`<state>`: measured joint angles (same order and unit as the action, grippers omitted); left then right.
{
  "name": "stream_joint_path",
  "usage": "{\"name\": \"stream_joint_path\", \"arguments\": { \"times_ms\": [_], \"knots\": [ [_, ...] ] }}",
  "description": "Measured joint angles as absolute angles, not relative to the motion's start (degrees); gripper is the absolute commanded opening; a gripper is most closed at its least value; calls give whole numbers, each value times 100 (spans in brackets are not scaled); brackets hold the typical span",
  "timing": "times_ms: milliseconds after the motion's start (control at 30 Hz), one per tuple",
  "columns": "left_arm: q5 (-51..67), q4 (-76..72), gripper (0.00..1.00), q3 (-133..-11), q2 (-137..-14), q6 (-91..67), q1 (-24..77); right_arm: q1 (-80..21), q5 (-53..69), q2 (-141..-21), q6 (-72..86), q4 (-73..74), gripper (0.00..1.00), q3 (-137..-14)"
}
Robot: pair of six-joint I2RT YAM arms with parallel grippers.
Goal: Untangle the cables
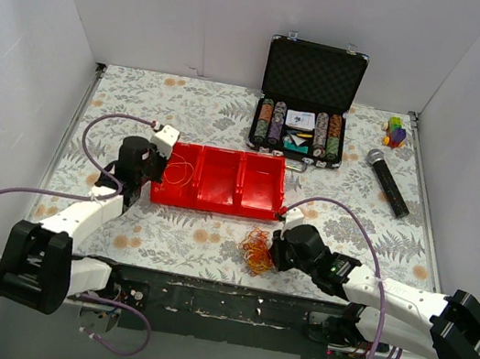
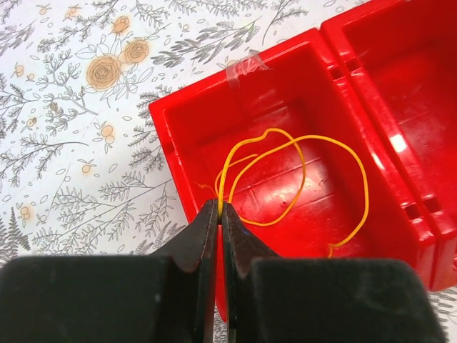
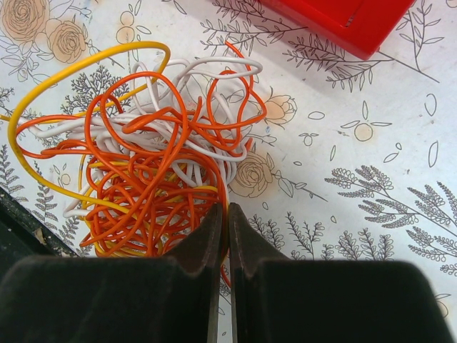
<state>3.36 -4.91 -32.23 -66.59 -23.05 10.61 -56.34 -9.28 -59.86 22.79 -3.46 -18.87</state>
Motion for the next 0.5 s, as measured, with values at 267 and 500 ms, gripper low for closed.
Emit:
{"name": "stream_joint_path", "arguments": {
  "times_ms": [267, 500],
  "knots": [
    [-5, -679, 3, -3201, -7013, -2073, 1153, -5634, -930, -6047, 2279, -355, 5, -1887],
    [196, -655, 10, -3319, -7378, -2053, 1588, -5634, -932, -6051, 2281, -353, 5, -1887]
  ]
}}
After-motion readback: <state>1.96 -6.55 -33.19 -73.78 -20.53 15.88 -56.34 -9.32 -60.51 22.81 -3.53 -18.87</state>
